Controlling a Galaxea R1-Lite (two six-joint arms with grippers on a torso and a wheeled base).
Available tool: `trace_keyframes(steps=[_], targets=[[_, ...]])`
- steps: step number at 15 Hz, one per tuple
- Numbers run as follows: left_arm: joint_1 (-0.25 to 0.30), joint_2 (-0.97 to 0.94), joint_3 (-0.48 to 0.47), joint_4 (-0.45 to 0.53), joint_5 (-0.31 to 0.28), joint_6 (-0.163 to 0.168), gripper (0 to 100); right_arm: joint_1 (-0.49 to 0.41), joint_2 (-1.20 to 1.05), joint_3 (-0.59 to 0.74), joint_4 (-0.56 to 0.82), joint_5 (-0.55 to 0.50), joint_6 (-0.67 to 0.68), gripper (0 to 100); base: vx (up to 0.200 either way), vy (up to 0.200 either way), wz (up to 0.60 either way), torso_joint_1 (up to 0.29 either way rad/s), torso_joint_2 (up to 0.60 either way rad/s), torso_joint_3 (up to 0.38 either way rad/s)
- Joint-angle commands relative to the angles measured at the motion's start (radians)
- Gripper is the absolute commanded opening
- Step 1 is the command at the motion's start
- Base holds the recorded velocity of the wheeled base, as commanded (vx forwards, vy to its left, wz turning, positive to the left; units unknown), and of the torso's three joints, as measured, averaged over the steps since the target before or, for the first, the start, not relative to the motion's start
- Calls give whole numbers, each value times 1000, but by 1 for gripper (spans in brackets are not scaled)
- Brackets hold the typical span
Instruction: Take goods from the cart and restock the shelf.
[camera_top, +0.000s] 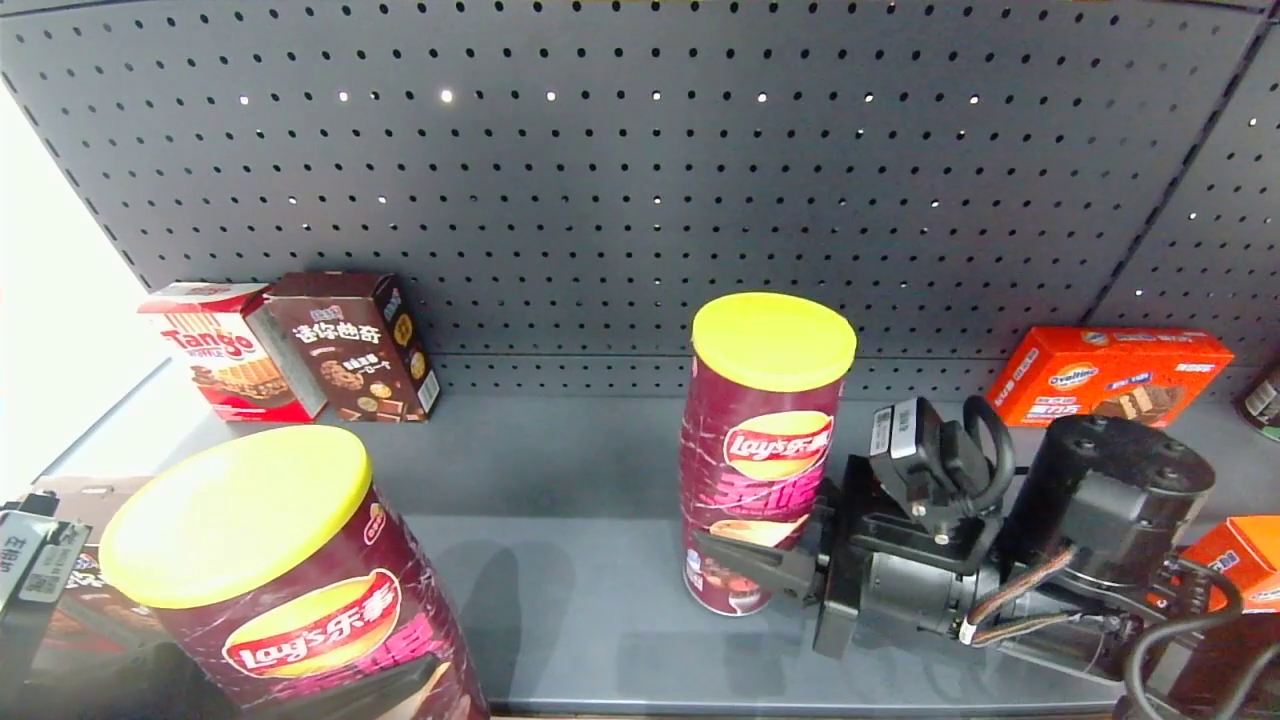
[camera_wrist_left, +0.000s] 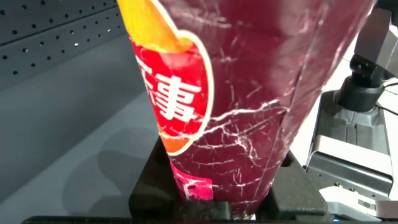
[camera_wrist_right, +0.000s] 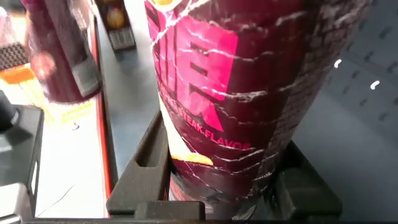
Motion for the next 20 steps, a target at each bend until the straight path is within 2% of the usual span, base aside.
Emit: trace_keyframes(steps=[1,9,10,16,19,20], targets=[[0,-4,7,0,-1,1,0,0,71,28,-42,-2,0,0,0,0,0,0,0,0],[0,-3,7,0,-1,-1,0,22,93,80,-63,-4,-14,0,0,0,0,0,0,0],[0,-3,7,0,-1,-1,0,25,102,89,-80,-6,-20,100,0,0,0,0,0,0],[-1,-3,7,0,-1,1,0,22,15,143,-117,-70,-20,100,0,0,0,0,0,0],[-1,-4,8,0,-1,1,0,16,-154,195,-106,-70,-17,100,0,0,0,0,0,0],[-1,-4,8,0,-1,1,0,-10,-245,233,-99,-70,-17,100,0,0,0,0,0,0]])
